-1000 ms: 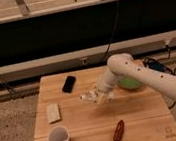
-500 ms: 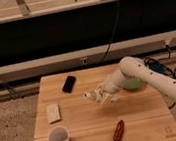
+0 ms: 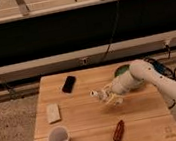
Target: Stand the bottle upright
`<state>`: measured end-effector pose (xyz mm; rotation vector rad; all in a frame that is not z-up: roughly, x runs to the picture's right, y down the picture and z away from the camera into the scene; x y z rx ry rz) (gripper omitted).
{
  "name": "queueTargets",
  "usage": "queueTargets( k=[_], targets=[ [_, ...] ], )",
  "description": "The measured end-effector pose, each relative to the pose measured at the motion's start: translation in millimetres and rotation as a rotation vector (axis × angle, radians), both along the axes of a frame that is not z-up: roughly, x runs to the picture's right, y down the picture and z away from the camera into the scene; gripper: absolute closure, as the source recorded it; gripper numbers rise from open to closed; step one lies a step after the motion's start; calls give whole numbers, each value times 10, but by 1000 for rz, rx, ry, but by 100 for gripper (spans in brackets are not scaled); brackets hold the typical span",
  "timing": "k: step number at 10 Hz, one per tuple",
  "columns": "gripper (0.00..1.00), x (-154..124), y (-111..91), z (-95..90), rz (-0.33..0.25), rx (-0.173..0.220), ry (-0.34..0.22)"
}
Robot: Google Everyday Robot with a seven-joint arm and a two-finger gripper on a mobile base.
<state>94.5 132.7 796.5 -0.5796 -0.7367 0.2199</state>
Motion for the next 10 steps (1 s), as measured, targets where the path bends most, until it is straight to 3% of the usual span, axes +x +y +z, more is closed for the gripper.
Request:
queueTargets(
  k=[2, 4, 10],
  targets=[
    [100, 118, -23, 53, 48, 4, 5],
    [100, 209, -148, 71, 112, 41, -10],
    [100, 291, -295, 135, 285, 133, -116]
  ],
)
